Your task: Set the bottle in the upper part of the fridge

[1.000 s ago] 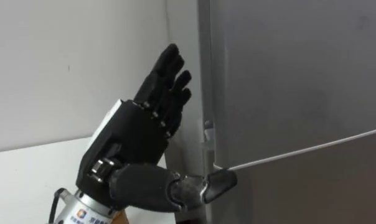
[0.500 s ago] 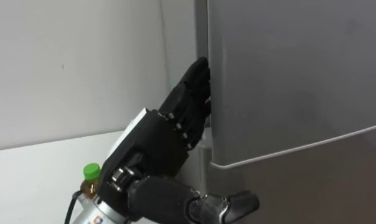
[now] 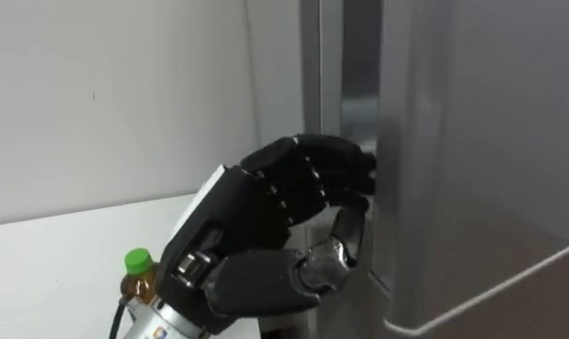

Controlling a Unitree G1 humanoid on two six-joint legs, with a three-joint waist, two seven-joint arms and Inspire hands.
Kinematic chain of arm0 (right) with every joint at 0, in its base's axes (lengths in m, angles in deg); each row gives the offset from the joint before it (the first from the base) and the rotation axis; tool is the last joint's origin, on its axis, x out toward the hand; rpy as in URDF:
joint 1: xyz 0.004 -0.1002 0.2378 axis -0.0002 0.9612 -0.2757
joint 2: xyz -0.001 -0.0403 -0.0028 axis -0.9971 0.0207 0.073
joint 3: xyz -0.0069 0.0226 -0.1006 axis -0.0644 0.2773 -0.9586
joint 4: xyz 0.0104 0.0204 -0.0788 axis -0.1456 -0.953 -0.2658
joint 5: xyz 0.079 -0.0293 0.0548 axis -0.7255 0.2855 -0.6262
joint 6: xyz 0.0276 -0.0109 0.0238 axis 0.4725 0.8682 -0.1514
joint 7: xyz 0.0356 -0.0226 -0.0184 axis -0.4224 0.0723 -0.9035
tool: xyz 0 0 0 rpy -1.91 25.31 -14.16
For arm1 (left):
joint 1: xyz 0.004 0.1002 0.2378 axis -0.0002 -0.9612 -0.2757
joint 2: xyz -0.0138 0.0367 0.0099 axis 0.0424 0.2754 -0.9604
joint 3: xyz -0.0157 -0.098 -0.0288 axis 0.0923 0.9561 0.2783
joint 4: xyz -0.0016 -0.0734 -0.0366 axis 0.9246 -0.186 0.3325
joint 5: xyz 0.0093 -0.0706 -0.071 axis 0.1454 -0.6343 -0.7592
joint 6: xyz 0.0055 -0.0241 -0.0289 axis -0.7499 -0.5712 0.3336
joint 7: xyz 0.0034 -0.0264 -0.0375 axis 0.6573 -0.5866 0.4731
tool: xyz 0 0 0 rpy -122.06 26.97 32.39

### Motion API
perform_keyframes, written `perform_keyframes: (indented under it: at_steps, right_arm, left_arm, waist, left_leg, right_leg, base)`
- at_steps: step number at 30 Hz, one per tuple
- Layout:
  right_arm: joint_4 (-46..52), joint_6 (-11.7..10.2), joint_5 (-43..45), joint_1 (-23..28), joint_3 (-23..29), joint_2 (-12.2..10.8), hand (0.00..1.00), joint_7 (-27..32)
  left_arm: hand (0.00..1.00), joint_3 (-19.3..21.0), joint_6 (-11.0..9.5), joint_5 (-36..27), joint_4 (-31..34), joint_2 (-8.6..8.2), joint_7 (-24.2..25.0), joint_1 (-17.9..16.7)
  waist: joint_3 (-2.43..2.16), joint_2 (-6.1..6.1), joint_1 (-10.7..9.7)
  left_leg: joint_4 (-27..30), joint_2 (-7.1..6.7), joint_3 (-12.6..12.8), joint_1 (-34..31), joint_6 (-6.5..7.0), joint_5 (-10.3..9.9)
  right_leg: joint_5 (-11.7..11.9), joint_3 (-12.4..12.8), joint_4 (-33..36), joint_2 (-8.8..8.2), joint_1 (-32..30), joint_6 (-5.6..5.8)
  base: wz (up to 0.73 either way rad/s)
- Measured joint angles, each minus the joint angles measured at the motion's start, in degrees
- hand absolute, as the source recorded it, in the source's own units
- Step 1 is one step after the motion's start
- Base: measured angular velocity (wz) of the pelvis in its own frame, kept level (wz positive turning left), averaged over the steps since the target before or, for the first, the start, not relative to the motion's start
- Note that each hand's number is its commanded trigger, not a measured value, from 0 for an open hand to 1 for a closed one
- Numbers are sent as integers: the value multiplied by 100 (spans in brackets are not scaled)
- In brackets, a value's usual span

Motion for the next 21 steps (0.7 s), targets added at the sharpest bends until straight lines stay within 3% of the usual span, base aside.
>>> perform_keyframes:
  at_steps: [7,9,10,11,12,21]
  right_arm:
    - [-4,0,-32,5,-1,41,0,0]
    - [-7,1,-59,5,-2,52,0,0]
    - [-8,2,-65,7,-2,52,0,0]
    - [-17,2,-80,6,-3,52,0,0]
    - [-31,3,-105,5,-4,52,0,0]
    - [-52,2,-184,6,-16,51,0,0]
  left_arm:
    - [82,-155,90,0,-16,19,196,0]
    - [66,-177,91,2,-45,21,295,0]
    - [44,-187,94,2,-58,21,307,-1]
    - [11,-227,97,3,-79,26,324,-1]
    - [0,-264,98,3,-96,26,350,-2]
    - [0,-308,99,3,-168,50,566,-3]
  waist:
    - [11,43,-14]
    - [24,67,-8]
    - [25,67,-4]
    - [26,65,5]
    - [26,65,10]
    - [30,66,-5]
  left_leg:
    - [0,1,15,37,0,0]
    - [0,4,18,41,0,0]
    - [0,5,21,43,0,0]
    - [0,7,32,51,0,0]
    - [1,8,51,59,0,0]
    - [-2,5,90,73,0,0]
  right_leg:
    - [3,9,8,2,-8,-5]
    - [4,30,8,1,-4,-7]
    - [4,35,7,1,-3,-8]
    - [4,41,2,2,6,-9]
    - [4,45,-2,4,12,-9]
    - [4,57,-2,21,12,-8]
  base:
    - [0]
    - [0]
    - [0]
    - [0]
    - [0]
    - [-1]
